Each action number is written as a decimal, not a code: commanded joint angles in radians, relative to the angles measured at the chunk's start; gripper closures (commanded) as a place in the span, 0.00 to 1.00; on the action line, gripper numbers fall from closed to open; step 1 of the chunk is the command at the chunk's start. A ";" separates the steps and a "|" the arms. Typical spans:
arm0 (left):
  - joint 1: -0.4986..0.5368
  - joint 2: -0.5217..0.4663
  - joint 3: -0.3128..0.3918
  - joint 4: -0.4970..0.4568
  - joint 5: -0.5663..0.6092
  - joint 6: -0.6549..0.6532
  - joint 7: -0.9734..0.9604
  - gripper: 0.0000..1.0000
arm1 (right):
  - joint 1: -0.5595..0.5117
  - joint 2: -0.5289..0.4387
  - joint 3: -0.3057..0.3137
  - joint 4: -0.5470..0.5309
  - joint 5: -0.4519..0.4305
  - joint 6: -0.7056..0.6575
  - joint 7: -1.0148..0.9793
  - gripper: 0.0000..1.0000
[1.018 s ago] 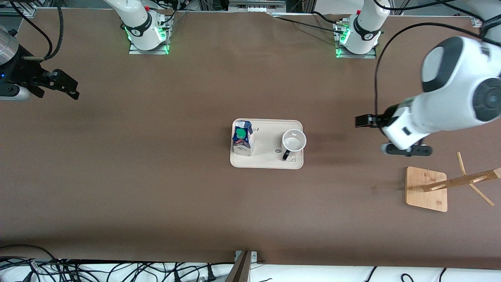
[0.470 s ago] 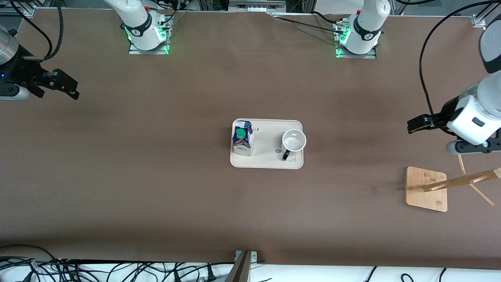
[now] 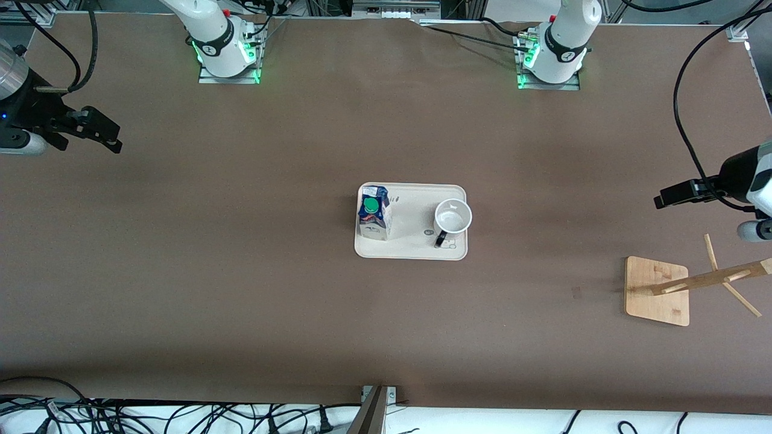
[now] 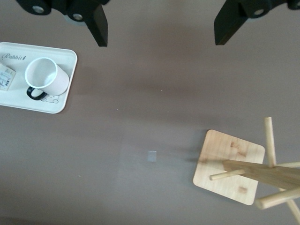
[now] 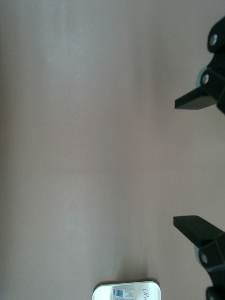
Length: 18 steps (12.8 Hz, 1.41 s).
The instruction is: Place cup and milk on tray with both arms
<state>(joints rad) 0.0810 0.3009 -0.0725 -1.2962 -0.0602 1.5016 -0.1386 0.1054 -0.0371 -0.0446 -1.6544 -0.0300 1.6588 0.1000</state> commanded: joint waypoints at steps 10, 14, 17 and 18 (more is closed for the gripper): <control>-0.041 -0.146 0.046 -0.124 0.025 0.022 -0.012 0.00 | -0.004 0.000 0.000 0.016 0.015 -0.013 0.003 0.00; -0.110 -0.235 0.099 -0.265 0.019 0.122 -0.010 0.00 | -0.004 0.002 0.000 0.016 0.015 -0.013 0.003 0.00; -0.121 -0.295 0.141 -0.371 0.007 0.216 0.008 0.00 | -0.004 0.002 -0.001 0.016 0.015 -0.013 0.003 0.00; -0.122 -0.296 0.143 -0.371 0.007 0.229 0.010 0.00 | -0.004 0.002 -0.001 0.016 0.015 -0.013 0.003 0.00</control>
<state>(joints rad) -0.0227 0.0578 0.0452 -1.5990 -0.0539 1.6860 -0.1453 0.1052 -0.0371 -0.0452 -1.6540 -0.0300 1.6588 0.1001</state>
